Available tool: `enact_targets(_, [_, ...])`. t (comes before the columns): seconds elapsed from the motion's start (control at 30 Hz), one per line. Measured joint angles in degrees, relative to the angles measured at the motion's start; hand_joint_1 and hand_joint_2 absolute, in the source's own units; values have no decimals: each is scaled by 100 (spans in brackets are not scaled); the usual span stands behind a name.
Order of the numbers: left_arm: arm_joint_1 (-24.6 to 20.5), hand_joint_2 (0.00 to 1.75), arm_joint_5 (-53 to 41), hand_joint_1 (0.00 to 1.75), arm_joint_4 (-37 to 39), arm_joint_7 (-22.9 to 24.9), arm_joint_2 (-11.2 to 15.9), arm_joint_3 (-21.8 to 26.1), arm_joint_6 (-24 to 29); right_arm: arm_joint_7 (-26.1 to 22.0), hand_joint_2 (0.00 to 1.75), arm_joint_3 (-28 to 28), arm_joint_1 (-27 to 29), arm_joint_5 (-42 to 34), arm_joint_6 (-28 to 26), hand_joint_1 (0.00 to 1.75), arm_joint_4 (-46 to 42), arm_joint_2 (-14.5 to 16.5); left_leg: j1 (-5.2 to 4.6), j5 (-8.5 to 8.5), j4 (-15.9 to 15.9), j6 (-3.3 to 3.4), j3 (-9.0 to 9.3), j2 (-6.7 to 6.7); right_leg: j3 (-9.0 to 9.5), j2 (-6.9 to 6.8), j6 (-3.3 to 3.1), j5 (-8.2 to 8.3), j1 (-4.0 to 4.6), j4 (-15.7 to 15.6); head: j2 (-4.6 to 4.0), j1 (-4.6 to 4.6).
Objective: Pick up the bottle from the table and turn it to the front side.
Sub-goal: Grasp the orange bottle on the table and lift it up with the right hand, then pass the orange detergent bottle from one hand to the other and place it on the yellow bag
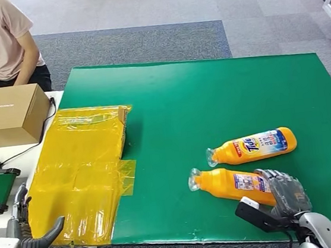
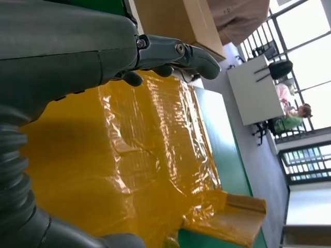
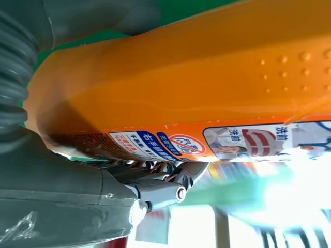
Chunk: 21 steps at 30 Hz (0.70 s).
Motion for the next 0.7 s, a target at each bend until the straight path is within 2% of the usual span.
enact_targets(0.17, [-143,175,145,0,35,4,-200,136,-970,-244,175,541,-155,-272,-254,175,-447,418,5,2,-2,-5,0,1,-2,0,-6,-3,5,1,1,2])
enact_targets(0.33, [-507,175,709,0,292,268,-337,86,-1764,-365,175,1187,-772,-692,-367,175,-97,1021,6,18,-2,-13,0,3,-7,0,-13,10,5,2,2,1])
enact_targets(0.43, [-752,175,1105,0,457,498,-352,-148,-1886,-439,175,1534,-1225,-845,-507,175,509,1437,6,26,-2,-12,-1,3,-9,-1,-15,16,6,3,1,0])
enact_targets(0.53, [-943,175,1445,0,585,667,-326,-585,-1888,-594,175,1842,-1613,-1041,-749,175,1311,1768,6,28,-2,-12,-2,3,-7,-1,-12,19,5,4,1,2])
enact_targets(0.7, [-1189,175,1877,0,735,828,-235,-1217,-1861,-774,175,2255,-2016,-1255,-1008,175,2434,2056,5,28,-1,-11,-8,1,-7,-2,-12,20,4,4,1,2])
